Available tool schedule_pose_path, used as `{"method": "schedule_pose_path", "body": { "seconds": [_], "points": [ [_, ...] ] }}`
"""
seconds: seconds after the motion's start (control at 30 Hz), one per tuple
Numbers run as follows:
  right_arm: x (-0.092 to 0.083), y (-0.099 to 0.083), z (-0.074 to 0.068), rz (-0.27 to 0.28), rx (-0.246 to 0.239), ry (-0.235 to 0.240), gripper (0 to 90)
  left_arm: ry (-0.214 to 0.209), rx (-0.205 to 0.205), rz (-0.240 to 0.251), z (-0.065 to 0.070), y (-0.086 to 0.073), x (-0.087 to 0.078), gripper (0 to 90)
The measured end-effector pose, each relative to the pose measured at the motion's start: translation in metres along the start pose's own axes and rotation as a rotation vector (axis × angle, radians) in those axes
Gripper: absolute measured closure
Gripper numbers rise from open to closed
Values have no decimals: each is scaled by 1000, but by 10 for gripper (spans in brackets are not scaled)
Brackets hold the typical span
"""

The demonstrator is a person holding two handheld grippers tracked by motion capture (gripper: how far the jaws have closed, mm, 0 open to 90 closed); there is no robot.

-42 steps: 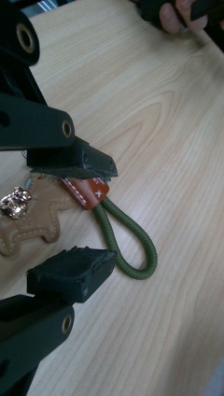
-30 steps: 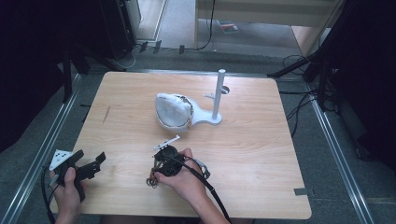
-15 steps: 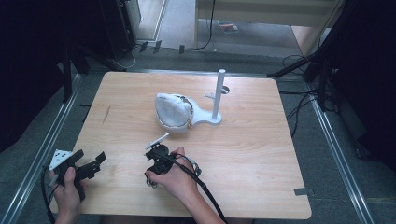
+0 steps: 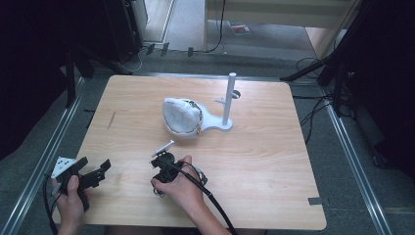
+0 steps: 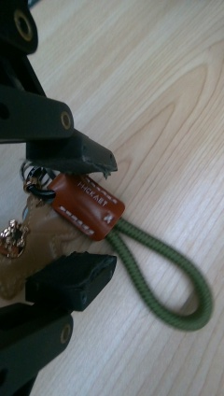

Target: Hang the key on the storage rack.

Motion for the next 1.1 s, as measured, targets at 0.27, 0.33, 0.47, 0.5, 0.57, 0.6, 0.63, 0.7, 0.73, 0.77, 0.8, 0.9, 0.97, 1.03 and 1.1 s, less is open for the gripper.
{"method": "schedule_pose_path", "body": {
  "seconds": [0.27, 0.33, 0.47, 0.5, 0.57, 0.6, 0.63, 0.7, 0.73, 0.77, 0.8, 0.9, 0.97, 1.03, 1.1],
  "points": [
    [-2, -5, 5, -25, -36, -43, 701, 1, 0, 1, 0, 0, 0, 80],
    [-2, -6, 6, -30, -53, -58, 779, 1, 1, 0, 0, 0, 0, 80],
    [-3, -8, 6, -21, -88, -47, 799, 1, 1, 1, 0, 0, 0, 80],
    [-4, -9, 6, -16, -104, -50, 802, 1, 1, 1, 0, 0, 0, 81],
    [-5, -9, 5, -6, -120, -60, 807, 2, 1, 0, 0, 0, 0, 80],
    [-6, -9, 4, 2, -128, -63, 809, 1, 1, 0, 0, 0, 0, 80],
    [-7, -9, 3, 13, -131, -60, 810, 1, 2, -1, 0, 0, 0, 80],
    [-10, -8, 3, 33, -156, -61, 811, 1, 2, -1, 0, 0, 0, 80],
    [-11, -8, 3, 42, -161, -72, 812, 1, 1, 0, 0, 0, 0, 80],
    [-13, -8, 3, 50, -161, -77, 812, 1, 1, 1, 0, 0, 0, 80],
    [-15, -7, 4, 64, -171, -81, 812, 1, 1, 0, 0, 0, 0, 80],
    [-22, -6, 5, 99, -170, -93, 812, 1, 1, -1, 0, 0, 0, 81],
    [-26, -6, 6, 123, -169, -91, 811, 1, 2, -1, 0, 0, 0, 80],
    [-31, -6, 8, 145, -174, -112, 810, 1, 0, -1, 0, 0, 0, 81],
    [-35, -6, 11, 164, -170, -128, 810, 1, 1, -1, 0, 0, 0, 81]
  ]
}}
Point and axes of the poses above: each handheld gripper's, and its own axes: x roughly forward along the jaws, y roughly out of its top, z roughly to its right, the point moved 5 cm from there along x, roughly forward along the jaws, and after that the axes turned 14 degrees about -x, right-handed, at the moved point
